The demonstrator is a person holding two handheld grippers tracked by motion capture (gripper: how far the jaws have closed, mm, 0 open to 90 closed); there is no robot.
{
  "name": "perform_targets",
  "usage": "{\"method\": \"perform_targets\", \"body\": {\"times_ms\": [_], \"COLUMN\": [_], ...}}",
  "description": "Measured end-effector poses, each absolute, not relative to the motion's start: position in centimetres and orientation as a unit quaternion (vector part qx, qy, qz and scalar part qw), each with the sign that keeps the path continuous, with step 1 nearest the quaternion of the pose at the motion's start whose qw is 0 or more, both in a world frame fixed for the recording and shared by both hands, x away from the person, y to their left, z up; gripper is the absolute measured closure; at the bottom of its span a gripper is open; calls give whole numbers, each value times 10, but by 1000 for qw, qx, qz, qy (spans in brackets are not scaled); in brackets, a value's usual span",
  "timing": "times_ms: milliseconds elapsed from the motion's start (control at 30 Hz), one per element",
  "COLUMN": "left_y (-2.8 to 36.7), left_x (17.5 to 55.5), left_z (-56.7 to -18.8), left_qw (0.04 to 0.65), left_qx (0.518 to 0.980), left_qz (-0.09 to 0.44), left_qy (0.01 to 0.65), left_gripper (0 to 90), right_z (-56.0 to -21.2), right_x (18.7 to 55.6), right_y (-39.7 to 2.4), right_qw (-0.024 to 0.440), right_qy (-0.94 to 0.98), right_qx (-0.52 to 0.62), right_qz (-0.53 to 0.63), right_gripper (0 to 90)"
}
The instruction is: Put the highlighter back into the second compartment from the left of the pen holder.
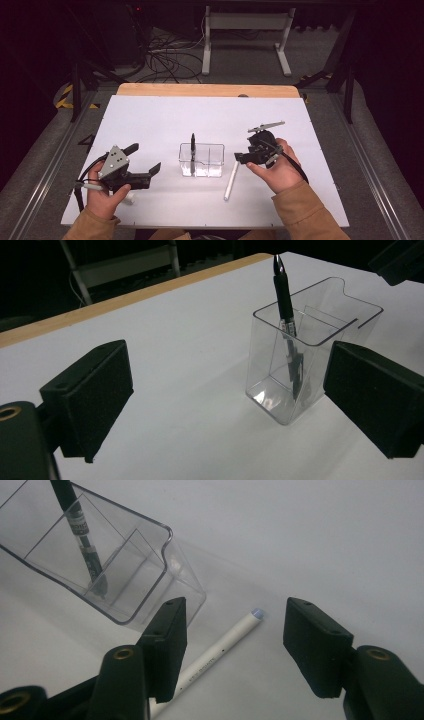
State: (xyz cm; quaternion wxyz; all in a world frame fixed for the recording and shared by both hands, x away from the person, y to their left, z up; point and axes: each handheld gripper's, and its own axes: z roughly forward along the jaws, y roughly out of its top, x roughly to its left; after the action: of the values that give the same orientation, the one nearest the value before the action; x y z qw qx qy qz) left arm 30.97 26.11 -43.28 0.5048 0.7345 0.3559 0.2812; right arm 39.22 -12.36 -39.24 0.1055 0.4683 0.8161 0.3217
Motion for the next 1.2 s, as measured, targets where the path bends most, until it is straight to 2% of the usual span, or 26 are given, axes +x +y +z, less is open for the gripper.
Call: {"method": "perform_targets", "body": {"times_ms": [200, 267, 433, 900, 1200], "left_y": [261, 261, 261, 261, 261], "left_x": [310, 310, 310, 309, 309], "left_z": [-433, -433, -433, -432, -432], "left_qw": [505, 505, 505, 502, 498], "left_qx": [735, 735, 734, 734, 735], "left_qz": [281, 282, 282, 287, 295], "left_qy": [355, 355, 356, 355, 354], "left_gripper": [65, 65, 65, 65, 65], "right_z": [-396, -397, -403, -416, -421], "right_x": [400, 405, 411, 419, 420], "right_y": [-122, -123, -121, -117, -113], "right_qw": [47, 13, -10, -16, -10], "right_qy": [796, 787, 774, 759, 754], "right_qx": [518, 536, 563, 597, 609], "right_qz": [310, 305, 288, 260, 245], "right_gripper": [536, 539, 542, 545, 599]}}
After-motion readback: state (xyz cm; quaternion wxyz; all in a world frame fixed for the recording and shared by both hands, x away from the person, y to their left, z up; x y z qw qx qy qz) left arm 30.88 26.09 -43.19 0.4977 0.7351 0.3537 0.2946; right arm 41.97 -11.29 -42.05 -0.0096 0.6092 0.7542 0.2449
